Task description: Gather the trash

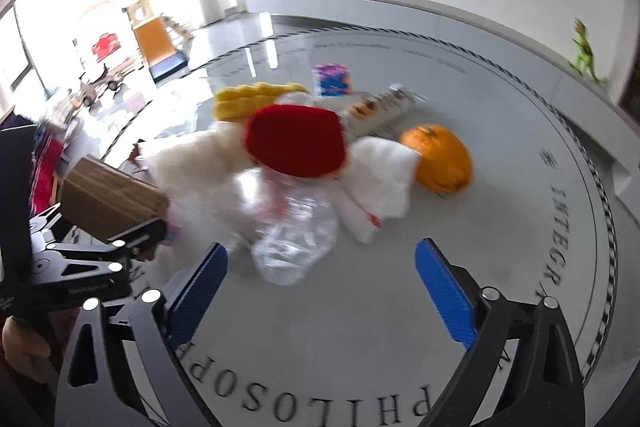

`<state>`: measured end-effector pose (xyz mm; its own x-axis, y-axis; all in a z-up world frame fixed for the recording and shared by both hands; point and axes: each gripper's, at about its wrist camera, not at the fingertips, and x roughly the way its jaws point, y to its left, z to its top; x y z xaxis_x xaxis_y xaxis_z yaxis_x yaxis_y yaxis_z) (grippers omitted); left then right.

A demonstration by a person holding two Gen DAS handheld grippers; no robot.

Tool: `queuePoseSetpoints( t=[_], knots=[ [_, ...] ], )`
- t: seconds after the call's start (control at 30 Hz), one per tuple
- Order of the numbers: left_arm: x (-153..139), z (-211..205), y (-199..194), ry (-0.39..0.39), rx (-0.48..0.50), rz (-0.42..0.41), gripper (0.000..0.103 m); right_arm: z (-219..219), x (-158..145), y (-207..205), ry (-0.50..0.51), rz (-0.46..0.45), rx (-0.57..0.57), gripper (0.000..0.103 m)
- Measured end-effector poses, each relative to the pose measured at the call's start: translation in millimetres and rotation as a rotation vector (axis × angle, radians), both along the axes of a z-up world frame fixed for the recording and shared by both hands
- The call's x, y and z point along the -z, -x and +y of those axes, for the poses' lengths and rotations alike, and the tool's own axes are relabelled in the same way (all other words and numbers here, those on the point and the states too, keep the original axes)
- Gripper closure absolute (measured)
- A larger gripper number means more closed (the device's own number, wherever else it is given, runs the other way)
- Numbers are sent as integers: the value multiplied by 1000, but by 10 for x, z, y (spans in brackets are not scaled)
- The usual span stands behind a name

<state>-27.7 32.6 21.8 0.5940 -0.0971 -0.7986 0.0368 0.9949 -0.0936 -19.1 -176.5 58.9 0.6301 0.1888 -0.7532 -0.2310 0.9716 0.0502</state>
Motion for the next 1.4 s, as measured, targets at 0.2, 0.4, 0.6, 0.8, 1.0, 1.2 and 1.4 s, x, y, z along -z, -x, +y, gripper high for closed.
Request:
queuePoseSetpoints(
  t=[0.2, 0.4, 0.6, 0.8, 1.0, 1.2, 1.4],
  knots=[
    [34, 170, 88, 73, 8, 29, 6, 329, 91, -286, 67, 51, -71, 29],
    [95, 331, 105, 177, 6, 68, 6, 432, 256, -444, 75, 146, -102, 65],
    [1, 296, 249, 163, 30, 0, 14, 347, 123, -216, 55, 87, -102, 74],
    [-284, 233, 447, 141, 77, -74, 14, 286, -111, -87, 19, 46, -103, 74],
    [-505, 310, 671, 134, 68, -127, 14, 368, -322, 96, 23, 0, -124, 74],
    [-569, 527, 963, 128, 26, -155, 14, 664, -501, 375, 27, -32, -172, 74],
    [-538, 909, 1321, 120, -49, -163, 14, 1064, -539, 606, 19, -41, -256, 74]
  ],
)
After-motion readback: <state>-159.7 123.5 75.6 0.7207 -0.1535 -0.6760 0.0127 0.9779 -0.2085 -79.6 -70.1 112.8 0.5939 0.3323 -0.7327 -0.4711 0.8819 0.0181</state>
